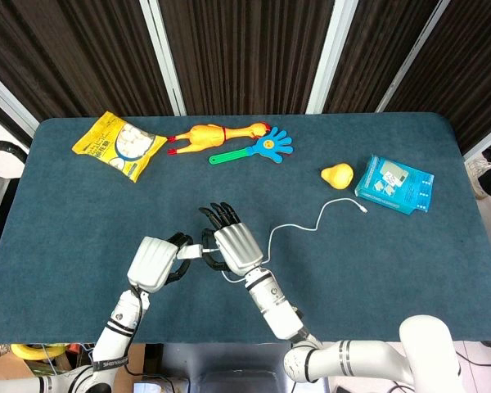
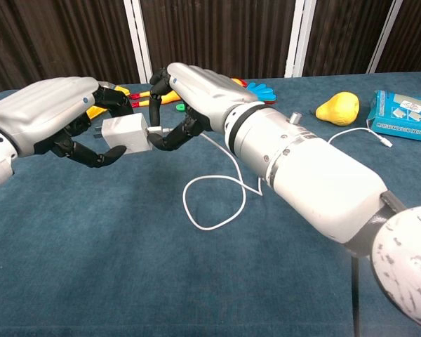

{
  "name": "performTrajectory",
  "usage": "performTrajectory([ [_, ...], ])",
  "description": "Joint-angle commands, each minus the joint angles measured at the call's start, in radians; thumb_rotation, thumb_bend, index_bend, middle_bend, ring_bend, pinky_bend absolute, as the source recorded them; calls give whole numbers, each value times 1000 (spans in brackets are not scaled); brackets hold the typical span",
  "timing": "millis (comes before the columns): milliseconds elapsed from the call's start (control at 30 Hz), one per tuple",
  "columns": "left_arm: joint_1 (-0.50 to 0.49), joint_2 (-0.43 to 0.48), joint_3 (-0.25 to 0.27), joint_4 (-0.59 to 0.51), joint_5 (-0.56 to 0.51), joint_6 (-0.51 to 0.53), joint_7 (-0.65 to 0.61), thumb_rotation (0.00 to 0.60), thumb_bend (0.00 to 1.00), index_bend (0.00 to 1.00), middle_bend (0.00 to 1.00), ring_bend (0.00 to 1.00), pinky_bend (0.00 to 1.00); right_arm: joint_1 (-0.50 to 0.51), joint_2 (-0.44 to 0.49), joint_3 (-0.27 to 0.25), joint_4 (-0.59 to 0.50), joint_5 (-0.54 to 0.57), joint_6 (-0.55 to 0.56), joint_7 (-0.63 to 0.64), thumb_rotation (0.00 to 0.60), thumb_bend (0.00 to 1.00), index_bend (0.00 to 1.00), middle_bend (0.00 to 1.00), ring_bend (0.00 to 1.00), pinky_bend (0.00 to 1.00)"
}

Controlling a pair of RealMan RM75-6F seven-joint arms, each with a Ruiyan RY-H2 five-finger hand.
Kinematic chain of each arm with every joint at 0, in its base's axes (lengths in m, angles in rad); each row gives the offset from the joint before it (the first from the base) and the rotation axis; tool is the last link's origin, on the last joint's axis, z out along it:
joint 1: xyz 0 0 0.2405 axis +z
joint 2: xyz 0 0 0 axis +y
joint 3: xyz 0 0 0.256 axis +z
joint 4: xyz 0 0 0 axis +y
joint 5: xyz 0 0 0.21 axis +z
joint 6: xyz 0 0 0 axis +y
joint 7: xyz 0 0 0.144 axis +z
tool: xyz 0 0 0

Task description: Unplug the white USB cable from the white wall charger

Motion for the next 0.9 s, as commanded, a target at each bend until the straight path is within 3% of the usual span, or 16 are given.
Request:
performTrajectory([
  [33,0,1,0,0,0,-2,0,600,647,749,775,1000,1000,0,-2,1,-5,2,8,-10,600,587,839,233,6,0],
  [300,-3,6,-3,2,3,-8,1,600,647,749,775,1000,1000,0,26,-3,-37,25,9,-61,600,607,845,237,8,0],
  [667,-8,41,-10,16,31,-19,-55,600,649,749,777,1000,1000,-22,145,-37,-125,25,16,-139,600,608,849,238,8,0],
  [900,-19,48,-14,127,-17,-88,-139,600,620,749,775,1000,1000,-79,260,-86,-79,28,17,-119,600,607,850,238,10,0],
])
